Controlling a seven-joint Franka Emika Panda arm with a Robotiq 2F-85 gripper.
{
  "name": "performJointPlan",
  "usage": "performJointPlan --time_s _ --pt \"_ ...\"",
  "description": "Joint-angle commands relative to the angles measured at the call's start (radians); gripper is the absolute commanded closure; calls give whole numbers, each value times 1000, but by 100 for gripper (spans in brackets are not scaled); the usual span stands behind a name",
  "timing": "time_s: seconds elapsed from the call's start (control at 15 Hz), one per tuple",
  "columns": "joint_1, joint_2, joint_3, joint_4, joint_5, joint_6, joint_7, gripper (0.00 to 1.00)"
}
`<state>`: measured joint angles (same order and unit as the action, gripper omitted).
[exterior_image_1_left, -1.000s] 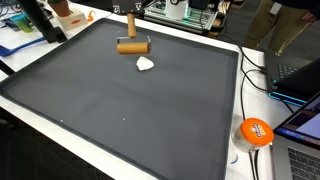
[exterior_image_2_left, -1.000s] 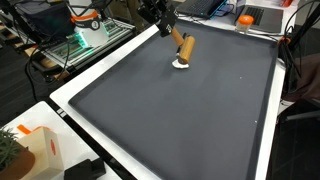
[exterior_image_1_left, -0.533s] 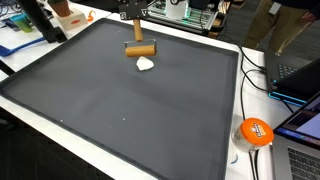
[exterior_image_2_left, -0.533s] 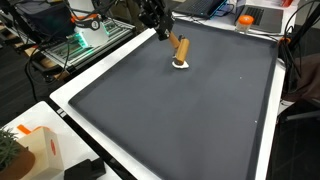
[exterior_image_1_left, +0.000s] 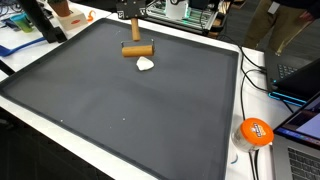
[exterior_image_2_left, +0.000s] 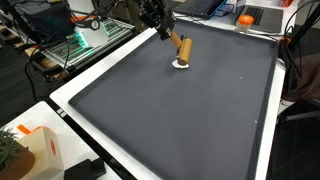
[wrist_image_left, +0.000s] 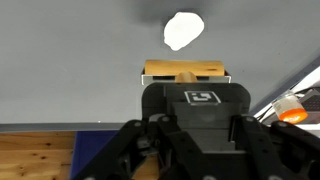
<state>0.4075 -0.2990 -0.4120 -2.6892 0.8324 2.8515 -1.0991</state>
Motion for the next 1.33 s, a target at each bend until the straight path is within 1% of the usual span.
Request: performJointPlan --time_s 0.0,0.2,0.53,0.87,1.27 --pt "49 -55 -57 -34 103 21 -155 78" --pt "82 -74 -97 -40 206 17 -286 78" --pt "108 -75 -140 -34 339 8 -444 78" --pt "129 -59 -163 -23 446 -6 -573 78" --pt "138 -79 -176 -58 554 -5 -736 78"
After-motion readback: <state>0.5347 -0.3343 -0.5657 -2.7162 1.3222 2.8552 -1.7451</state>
